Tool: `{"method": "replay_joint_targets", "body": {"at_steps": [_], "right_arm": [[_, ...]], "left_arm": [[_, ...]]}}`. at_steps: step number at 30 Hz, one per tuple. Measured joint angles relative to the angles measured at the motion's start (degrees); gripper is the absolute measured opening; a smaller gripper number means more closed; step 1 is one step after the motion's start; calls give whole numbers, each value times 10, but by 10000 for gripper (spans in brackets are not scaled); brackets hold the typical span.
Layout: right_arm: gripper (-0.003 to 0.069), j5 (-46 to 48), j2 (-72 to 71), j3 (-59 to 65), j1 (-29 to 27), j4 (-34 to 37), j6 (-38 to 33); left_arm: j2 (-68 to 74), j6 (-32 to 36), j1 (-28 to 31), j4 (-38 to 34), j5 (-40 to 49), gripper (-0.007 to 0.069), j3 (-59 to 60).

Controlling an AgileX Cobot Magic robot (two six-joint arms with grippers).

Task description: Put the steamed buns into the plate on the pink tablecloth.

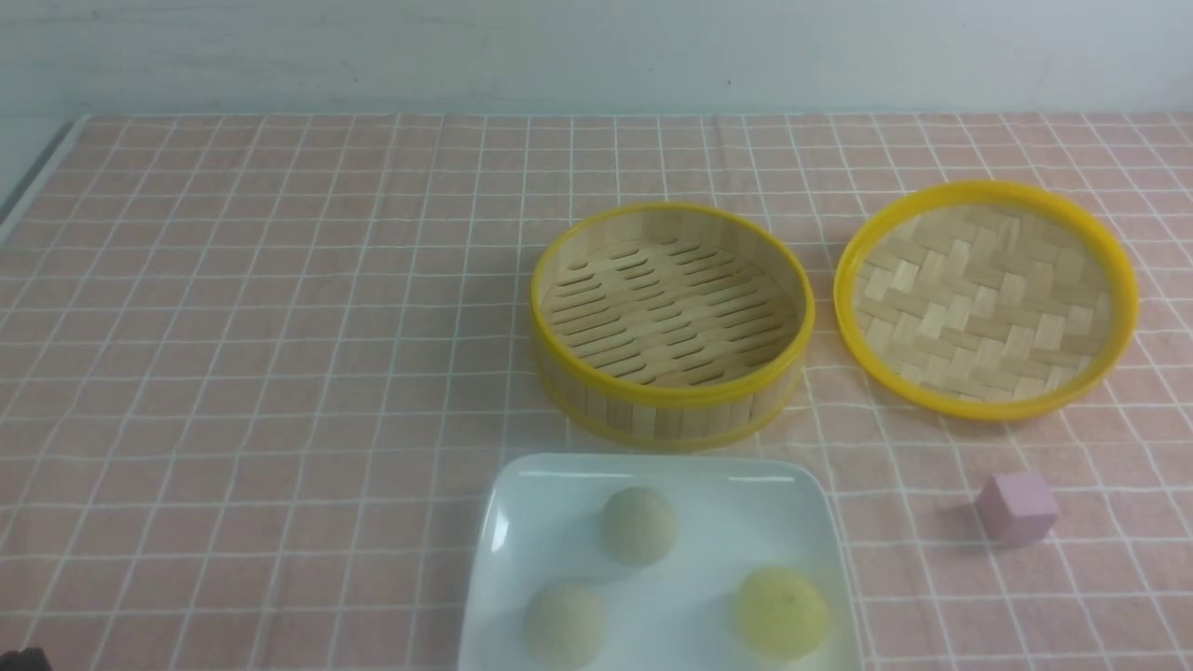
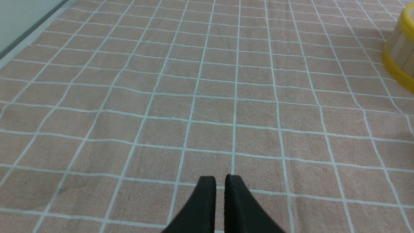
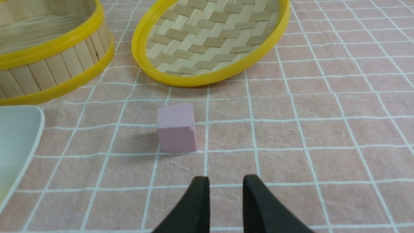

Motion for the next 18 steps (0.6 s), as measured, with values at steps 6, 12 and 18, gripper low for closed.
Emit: {"method": "replay_joint_targets", "body": {"at_steps": [6,12,18], "right_arm": [[185,0,0,0,0,0,0],[192,0,0,0,0,0,0],[200,0,0,0,0,0,0]], "left_arm": [[0,0,0,0,0,77,0],[0,0,0,0,0,78,0],[0,0,0,0,0,79,0]]}}
